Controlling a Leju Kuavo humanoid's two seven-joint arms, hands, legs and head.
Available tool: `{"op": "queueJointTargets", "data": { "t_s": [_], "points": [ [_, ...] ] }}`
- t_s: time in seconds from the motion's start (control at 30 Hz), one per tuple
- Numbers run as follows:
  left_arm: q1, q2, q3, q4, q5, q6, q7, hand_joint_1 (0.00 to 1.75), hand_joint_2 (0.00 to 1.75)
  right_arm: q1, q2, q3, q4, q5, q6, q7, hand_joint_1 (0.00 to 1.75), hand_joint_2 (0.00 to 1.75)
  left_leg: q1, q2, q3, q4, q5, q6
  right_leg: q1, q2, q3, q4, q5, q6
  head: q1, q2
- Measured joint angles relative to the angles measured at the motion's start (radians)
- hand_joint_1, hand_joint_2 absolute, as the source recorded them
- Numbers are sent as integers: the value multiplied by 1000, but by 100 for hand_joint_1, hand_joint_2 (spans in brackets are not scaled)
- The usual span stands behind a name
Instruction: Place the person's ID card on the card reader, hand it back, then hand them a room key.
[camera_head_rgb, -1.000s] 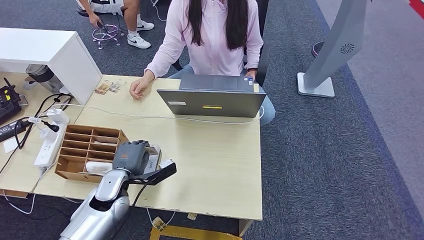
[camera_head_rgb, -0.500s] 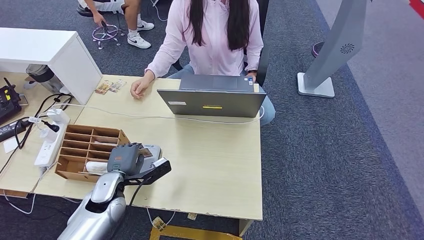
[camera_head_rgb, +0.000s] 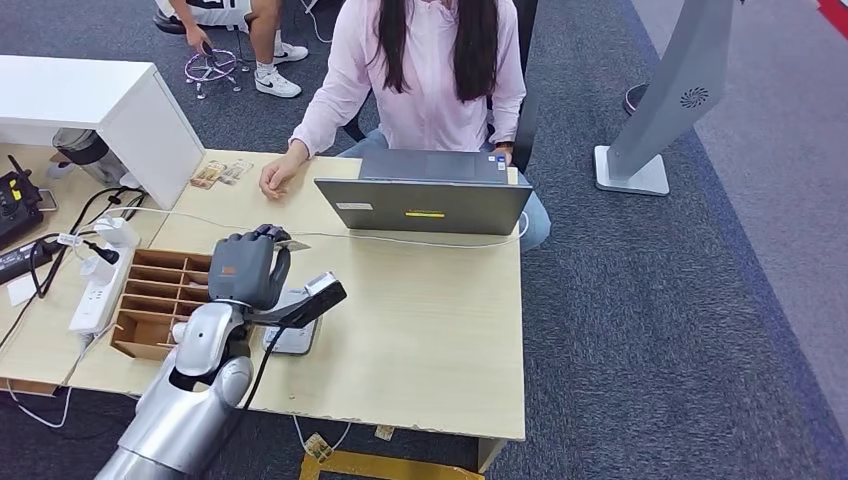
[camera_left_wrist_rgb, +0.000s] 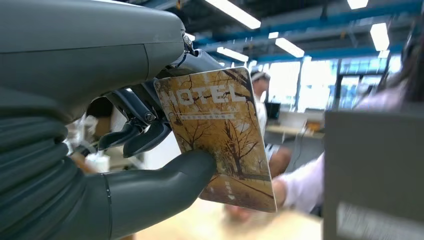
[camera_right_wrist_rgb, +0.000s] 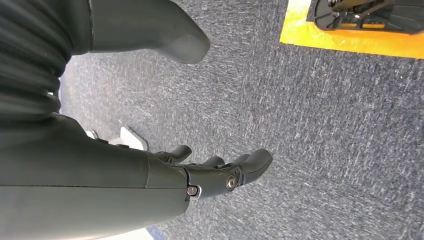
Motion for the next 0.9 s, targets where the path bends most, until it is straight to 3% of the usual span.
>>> {"op": "queueJointTargets", "data": {
  "t_s": [0.23, 0.43, 0.57, 0.9],
  "points": [
    [-177, 14, 0, -9, -2, 16, -30, 175, 175, -5, -1, 21, 0, 22, 12, -3, 0, 175, 0, 0, -1, 0, 2, 0, 0, 0, 0, 0, 2, 0, 0, 0],
    [-368, 13, 0, 62, -26, -9, -20, 175, 175, -11, -3, 38, 0, 34, 20, -5, 0, 175, 0, 0, -1, 0, 4, 0, 0, 0, -1, 0, 4, 0, 0, 0],
    [-434, 8, 0, 119, -36, -23, -9, 0, 175, -11, -4, 44, 0, 35, 19, -5, 0, 175, 0, 0, -1, 0, 4, 0, 0, 0, -1, 0, 4, 0, 0, 0],
    [-454, 2, -3, 208, -33, -51, 20, 0, 175, -12, -4, 45, 0, 35, 20, -4, 0, 175, 0, 0, -1, 0, 4, 0, 0, 0, -1, 0, 4, 0, 0, 0]
  ]
}}
